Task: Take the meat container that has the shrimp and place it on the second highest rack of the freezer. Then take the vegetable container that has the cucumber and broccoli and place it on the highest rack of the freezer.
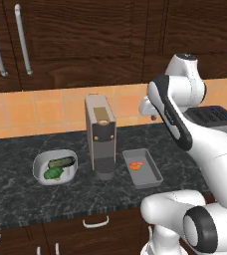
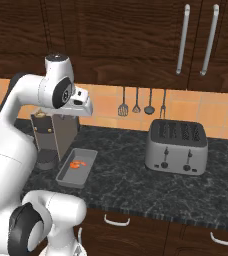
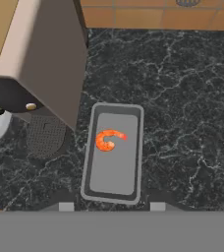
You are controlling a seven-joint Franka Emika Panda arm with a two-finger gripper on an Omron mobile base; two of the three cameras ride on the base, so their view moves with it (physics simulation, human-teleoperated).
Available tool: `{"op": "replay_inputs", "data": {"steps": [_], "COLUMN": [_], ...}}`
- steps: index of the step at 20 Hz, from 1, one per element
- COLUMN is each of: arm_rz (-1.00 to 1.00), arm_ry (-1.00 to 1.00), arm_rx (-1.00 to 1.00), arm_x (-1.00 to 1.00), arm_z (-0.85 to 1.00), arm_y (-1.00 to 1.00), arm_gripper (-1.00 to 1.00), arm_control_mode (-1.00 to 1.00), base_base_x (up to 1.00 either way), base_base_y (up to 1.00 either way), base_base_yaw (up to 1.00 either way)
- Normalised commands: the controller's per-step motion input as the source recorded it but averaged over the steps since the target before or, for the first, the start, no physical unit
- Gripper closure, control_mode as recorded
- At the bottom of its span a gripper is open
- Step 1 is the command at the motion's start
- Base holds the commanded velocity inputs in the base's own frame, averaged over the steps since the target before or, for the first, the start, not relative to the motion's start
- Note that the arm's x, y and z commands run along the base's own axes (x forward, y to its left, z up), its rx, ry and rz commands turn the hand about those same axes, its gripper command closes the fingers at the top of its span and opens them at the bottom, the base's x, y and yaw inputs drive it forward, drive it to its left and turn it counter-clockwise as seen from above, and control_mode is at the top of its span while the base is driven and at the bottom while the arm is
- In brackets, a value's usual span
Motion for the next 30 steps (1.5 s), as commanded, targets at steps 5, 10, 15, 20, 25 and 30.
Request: {"op": "replay_inputs", "data": {"steps": [5,10,15,20,25,30], "arm_rz": [0.01,-0.44,-0.9,-0.55,-0.24,-0.13], "arm_ry": [-0.01,-0.09,0.0,0.0,0.0,0.02], "arm_rx": [0.0,0.04,0.01,0.1,0.22,0.26], "arm_x": [-0.38,-0.98,-0.63,-0.45,-0.51,-0.04], "arm_z": [0.0,-0.19,-0.27,-0.03,-0.12,-0.5], "arm_y": [0.05,0.27,0.16,0.02,0.0,0.0], "arm_gripper": [-1.0,-1.0,-1.0,-1.0,-1.0,-1.0], "arm_control_mode": [-1.0,-1.0,-1.0,-1.0,-1.0,-1.0], "base_base_x": [0.0,0.0,0.0,0.0,0.0,0.0], "base_base_y": [0.0,0.0,0.0,0.0,0.0,0.0], "base_base_yaw": [0.0,0.0,0.0,0.0,0.0,0.0]}}
